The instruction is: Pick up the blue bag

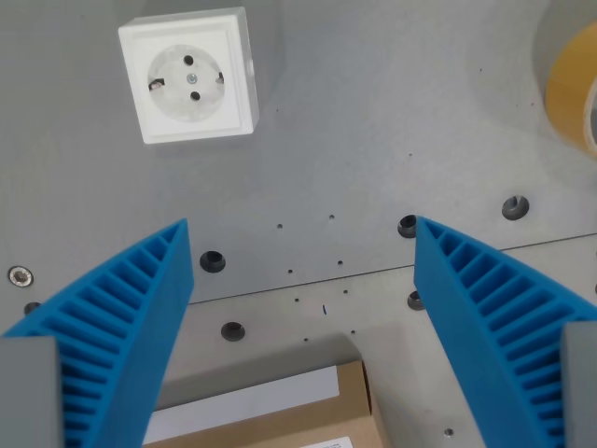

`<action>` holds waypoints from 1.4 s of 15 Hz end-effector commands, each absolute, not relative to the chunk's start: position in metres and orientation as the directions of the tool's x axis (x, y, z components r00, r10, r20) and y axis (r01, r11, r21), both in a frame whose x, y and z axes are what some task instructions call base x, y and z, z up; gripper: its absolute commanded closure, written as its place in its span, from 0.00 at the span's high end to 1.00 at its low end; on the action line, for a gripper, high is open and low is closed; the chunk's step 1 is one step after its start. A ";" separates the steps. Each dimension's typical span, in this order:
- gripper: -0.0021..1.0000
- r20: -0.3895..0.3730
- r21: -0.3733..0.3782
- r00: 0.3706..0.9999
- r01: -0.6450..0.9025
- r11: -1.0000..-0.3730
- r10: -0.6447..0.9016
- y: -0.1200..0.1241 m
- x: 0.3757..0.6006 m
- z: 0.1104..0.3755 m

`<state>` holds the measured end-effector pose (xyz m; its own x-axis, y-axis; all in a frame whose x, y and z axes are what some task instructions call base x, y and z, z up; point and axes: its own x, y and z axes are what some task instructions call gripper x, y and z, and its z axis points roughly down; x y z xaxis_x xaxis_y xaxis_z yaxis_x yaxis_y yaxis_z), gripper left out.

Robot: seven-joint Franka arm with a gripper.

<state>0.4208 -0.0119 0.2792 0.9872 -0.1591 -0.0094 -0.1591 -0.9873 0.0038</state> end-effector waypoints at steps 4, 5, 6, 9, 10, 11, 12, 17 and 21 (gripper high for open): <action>1.00 -0.004 0.003 0.987 -0.161 -0.987 -0.161 -0.012 0.421 0.281; 1.00 -0.004 0.003 0.987 -0.162 -0.987 -0.162 -0.012 0.422 0.280; 1.00 -0.003 0.003 0.987 -0.164 -0.987 -0.164 -0.013 0.423 0.280; 1.00 0.001 0.002 0.985 -0.172 -0.985 -0.172 -0.014 0.427 0.277; 1.00 0.001 0.002 0.985 -0.175 -0.985 -0.175 -0.016 0.430 0.275; 1.00 -0.002 0.003 0.984 -0.179 -0.984 -0.179 -0.017 0.433 0.273; 1.00 -0.005 0.004 0.983 -0.182 -0.983 -0.182 -0.018 0.437 0.271; 1.00 -0.019 0.009 0.981 -0.193 -0.981 -0.193 -0.027 0.456 0.262; 1.00 0.005 0.008 0.978 -0.210 -0.978 -0.210 -0.032 0.470 0.252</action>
